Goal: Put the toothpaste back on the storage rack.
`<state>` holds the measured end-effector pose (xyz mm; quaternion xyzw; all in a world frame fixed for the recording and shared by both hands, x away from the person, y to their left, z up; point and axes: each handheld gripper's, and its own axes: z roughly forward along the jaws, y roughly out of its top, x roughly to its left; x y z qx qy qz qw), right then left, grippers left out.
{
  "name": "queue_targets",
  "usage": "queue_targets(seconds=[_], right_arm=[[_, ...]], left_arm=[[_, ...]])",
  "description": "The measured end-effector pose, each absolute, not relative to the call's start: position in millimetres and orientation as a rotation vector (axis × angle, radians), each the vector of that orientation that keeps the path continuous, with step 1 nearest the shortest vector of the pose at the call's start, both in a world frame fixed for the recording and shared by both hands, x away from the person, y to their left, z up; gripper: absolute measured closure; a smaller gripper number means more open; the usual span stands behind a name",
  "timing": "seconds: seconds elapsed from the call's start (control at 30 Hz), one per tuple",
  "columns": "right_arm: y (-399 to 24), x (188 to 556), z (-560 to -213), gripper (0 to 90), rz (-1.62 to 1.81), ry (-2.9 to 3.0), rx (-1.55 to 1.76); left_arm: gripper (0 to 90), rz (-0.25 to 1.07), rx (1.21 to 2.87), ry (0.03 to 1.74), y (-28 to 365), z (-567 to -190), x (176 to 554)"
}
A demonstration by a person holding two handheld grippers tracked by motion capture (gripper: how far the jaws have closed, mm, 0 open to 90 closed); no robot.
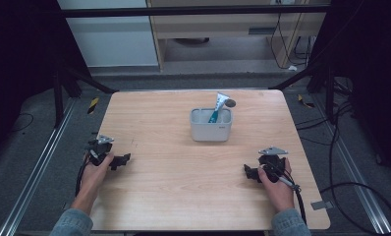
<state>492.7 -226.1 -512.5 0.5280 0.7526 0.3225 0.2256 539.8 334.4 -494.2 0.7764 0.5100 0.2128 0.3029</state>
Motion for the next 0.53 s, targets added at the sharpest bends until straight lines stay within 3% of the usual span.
queue_targets(seconds=[0.53], right_arm=[[-226.2,492.6,-512.5,0.4,0.889,2.075,1.454]], left_arm=[[0.0,0.577,2.032,1.332,335.8,-507.1,542.5]])
